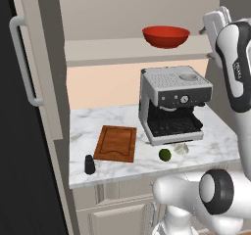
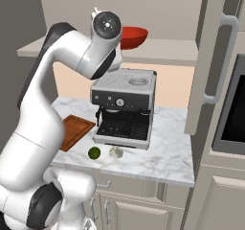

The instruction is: Open the cabinet. Place the bowl and condiment on the counter. Then place the lime and garlic on the cutting board.

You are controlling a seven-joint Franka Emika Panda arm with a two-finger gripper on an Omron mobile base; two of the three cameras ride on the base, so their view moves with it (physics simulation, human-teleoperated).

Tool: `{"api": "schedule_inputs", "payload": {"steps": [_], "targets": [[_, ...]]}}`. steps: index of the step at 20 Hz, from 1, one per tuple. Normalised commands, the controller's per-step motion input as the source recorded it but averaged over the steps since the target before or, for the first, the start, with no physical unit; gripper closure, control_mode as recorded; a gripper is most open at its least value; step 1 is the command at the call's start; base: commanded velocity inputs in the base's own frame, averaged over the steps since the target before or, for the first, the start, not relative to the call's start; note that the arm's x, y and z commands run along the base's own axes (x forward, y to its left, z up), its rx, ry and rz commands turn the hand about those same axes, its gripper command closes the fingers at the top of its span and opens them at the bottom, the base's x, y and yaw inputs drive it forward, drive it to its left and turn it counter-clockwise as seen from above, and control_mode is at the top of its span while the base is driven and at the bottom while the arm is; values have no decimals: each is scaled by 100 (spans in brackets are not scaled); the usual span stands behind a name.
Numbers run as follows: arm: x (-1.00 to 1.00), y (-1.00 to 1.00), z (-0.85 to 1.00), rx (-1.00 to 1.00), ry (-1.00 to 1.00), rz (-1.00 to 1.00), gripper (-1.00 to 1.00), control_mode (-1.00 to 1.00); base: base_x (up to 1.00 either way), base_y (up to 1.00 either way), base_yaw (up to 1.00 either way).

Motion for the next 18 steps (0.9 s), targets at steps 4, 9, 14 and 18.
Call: {"api": "schedule_inputs", "payload": {"steps": [4, 9, 14, 18], "targets": [[37, 0, -6, -3, 0, 1, -100, -100, 0, 0, 0], [39, 0, -9, -3, 0, 0, -100, -100, 0, 0, 0], [37, 0, -5, -3, 0, 1, -100, -100, 0, 0, 0], [34, 0, -8, -4, 0, 1, -100, -100, 0, 0, 0]]}}
